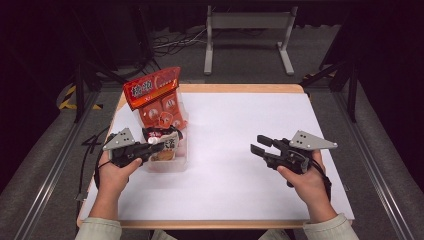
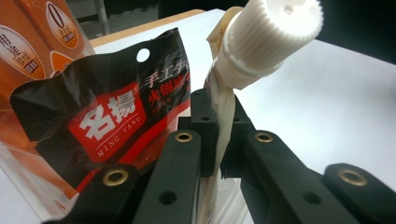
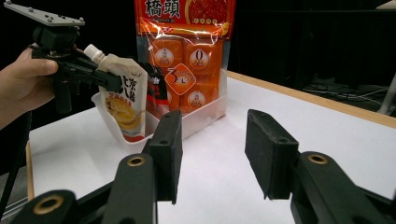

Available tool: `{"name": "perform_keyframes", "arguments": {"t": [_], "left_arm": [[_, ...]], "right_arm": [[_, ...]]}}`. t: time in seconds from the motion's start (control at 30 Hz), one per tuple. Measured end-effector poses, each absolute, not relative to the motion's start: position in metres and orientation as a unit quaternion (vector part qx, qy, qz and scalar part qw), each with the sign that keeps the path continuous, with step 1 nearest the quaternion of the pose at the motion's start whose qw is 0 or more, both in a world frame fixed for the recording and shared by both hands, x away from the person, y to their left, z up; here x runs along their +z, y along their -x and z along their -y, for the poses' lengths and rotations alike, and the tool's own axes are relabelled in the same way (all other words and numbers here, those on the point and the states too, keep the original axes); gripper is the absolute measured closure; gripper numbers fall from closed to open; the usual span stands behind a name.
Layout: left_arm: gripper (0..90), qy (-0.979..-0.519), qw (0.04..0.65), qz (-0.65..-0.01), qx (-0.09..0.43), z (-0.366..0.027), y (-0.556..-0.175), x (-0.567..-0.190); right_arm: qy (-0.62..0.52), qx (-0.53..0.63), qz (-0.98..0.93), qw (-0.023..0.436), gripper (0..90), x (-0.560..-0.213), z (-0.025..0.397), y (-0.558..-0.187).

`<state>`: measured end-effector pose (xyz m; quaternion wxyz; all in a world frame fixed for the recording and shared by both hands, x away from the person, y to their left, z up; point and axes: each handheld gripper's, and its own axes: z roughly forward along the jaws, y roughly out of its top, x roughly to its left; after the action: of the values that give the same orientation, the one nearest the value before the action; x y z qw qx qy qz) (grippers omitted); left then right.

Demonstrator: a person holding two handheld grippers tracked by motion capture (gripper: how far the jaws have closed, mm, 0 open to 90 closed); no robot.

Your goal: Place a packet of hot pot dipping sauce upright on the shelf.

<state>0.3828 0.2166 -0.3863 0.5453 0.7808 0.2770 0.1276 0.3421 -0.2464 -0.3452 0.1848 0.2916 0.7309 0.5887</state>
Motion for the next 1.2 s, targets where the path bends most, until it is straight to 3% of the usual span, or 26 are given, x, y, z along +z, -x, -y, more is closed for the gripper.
{"name": "perform_keyframes", "arguments": {"t": [0.53,0.8,0.93,1.07,1.2], "left_arm": [[85.1,-0.775,0.544,-0.3,0.12,-0.233,-0.377,-0.391],[76.8,-0.765,0.548,-0.317,0.114,-0.238,-0.374,-0.392],[41.5,-0.759,0.533,-0.345,0.141,-0.237,-0.37,-0.388],[25.2,-0.76,0.516,-0.361,0.162,-0.242,-0.362,-0.381],[16.1,-0.763,0.509,-0.357,0.175,-0.246,-0.352,-0.378]], "right_arm": [[-0.292,0.595,-0.727,0.18,54.1,-0.345,0.242,-0.345],[-0.292,0.594,-0.728,0.179,53.6,-0.345,0.242,-0.345],[-0.292,0.596,-0.726,0.182,52.7,-0.344,0.245,-0.344],[-0.296,0.594,-0.724,0.186,50.1,-0.344,0.249,-0.343],[-0.3,0.591,-0.722,0.2,43.2,-0.345,0.257,-0.342]]}}
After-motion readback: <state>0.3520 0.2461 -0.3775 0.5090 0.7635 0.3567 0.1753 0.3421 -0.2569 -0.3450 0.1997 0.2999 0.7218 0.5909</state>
